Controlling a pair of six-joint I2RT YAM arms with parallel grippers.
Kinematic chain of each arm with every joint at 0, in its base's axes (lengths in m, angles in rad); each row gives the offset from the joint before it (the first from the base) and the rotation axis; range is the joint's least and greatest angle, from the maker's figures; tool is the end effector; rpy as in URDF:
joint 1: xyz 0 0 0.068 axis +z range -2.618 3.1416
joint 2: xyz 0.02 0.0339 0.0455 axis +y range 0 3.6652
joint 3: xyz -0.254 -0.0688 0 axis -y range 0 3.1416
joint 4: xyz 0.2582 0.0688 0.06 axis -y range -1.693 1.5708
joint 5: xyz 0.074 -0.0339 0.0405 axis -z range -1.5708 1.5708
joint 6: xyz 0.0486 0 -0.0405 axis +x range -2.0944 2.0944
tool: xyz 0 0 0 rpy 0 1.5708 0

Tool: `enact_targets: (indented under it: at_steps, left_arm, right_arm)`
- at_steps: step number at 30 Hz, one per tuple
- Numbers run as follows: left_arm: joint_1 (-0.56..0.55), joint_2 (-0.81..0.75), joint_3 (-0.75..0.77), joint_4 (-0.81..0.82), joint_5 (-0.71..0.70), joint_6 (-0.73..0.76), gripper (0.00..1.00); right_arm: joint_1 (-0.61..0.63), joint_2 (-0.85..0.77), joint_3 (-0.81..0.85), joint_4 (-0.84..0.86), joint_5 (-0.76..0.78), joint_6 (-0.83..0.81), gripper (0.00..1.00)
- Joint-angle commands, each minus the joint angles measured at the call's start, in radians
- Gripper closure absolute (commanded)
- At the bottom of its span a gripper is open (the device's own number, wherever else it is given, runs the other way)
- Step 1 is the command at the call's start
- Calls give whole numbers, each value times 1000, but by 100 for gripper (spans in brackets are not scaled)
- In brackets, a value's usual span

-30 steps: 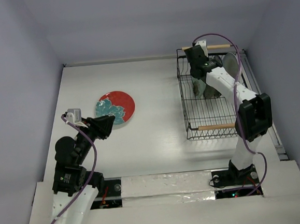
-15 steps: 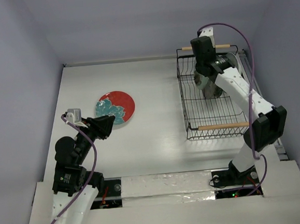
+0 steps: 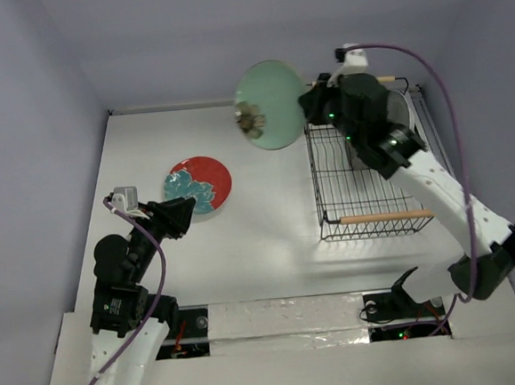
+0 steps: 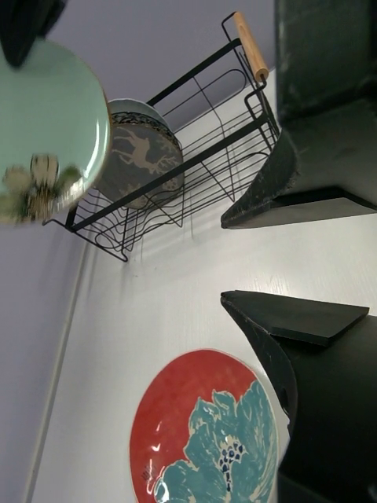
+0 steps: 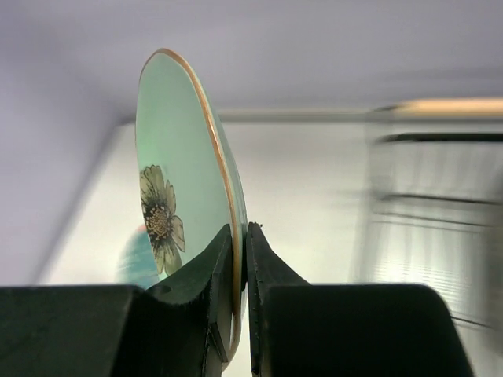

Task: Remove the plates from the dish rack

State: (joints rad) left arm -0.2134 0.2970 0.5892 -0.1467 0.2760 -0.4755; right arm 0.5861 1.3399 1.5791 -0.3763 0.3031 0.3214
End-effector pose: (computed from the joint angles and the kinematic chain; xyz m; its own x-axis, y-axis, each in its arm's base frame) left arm 0.1209 -0.0398 0.3372 -0.0879 -0.4316 -0.8978 0.4803 0.7712 -0.4178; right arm 0.2728 0.1637 0.4638 -0.1970 0.2311 -0.9528 -0.2312 0.9335 0.2742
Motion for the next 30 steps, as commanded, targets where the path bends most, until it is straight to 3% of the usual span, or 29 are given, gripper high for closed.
enact_targets:
  at_steps: [1,2,5,8,15,23,30]
  left_arm:
    - [17,-13,9,41,-15,8,65]
    - [17,-15,9,38,-18,9,63]
    - [17,-15,9,41,-14,9,51]
    - [17,-12,8,44,-11,9,47]
    - [17,-10,4,48,-3,8,46]
    - [17,-12,1,56,12,9,45]
    - [17,-16,3,56,15,8,45]
  right_arm:
    - [50,126,-54,368,-306,263,100]
    - [50,190,-51,416,-382,298,100]
    - [84,325,-9,467,-392,389,100]
    - [107,415,33,533,-441,475,100]
    - [144,628,73,567,-423,574,100]
    - [162,748,73,570,-421,616,100]
    - [182,789,74,530,-415,608,84]
